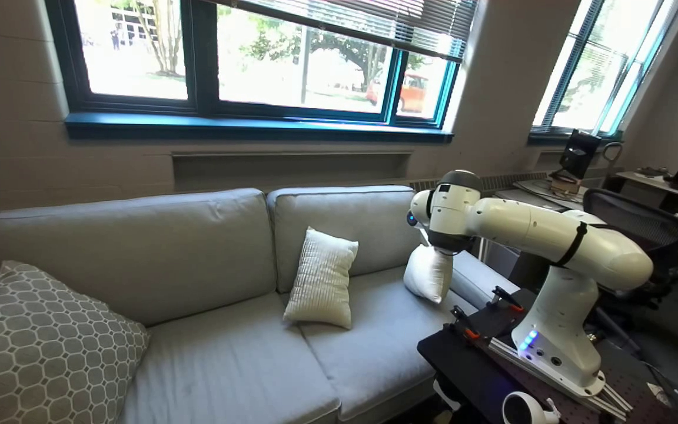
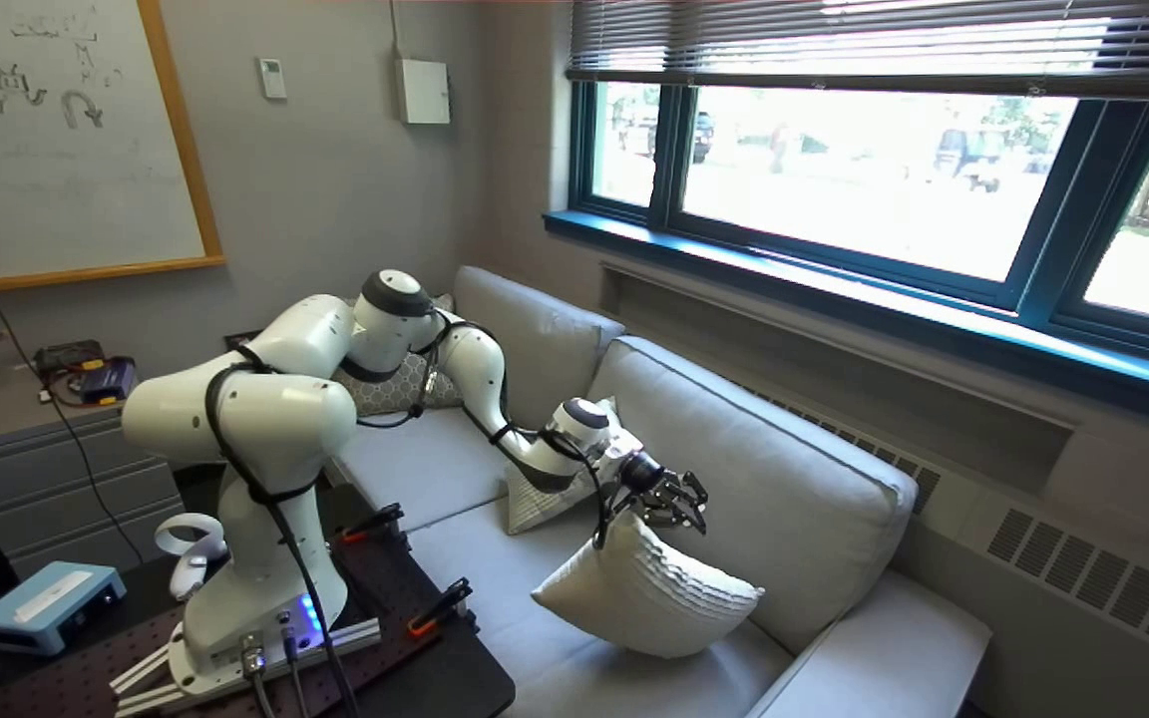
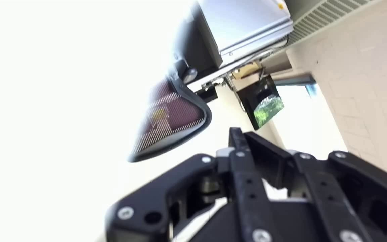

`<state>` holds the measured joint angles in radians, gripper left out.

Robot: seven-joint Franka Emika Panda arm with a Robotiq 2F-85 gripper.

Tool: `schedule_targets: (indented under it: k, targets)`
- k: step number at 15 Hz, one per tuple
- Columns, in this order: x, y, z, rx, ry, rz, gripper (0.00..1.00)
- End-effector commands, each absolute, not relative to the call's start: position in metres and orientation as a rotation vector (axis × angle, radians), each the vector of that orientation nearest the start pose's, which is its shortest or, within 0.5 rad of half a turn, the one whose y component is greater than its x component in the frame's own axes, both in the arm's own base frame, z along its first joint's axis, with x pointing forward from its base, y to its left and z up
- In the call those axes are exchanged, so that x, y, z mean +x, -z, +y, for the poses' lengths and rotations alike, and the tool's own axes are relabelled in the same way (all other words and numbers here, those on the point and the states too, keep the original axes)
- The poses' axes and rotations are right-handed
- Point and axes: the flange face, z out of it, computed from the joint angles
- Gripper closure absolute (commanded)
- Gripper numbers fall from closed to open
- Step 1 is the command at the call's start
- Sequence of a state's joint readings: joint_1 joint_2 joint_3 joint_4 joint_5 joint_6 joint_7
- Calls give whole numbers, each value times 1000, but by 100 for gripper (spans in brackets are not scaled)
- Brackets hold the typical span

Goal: Move the cushions to the right shoulder of the couch

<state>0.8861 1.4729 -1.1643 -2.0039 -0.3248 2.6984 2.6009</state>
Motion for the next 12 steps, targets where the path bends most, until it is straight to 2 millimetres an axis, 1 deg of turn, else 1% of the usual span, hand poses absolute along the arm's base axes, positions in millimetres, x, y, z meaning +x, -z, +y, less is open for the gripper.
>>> schedule_targets:
  k: [1,3,5,6,8,9,10,11,12]
  targets:
    - [567,-159,-168,908,-1518,-1700,94]
    - [567,-182,-162,803,-1533,-1648,94]
    - [562,-186,-163,732,-1513,-1608,94]
    - [557,-181,-164,708,-1492,-1598,94]
    - [546,-156,-166,716,-1434,-1601,96]
    - [539,-124,-168,783,-1388,-1653,95]
    - [533,-99,-167,831,-1349,-1687,69]
    - [528,-69,-162,901,-1307,-1738,68]
    - [526,-43,-152,959,-1270,-1775,63]
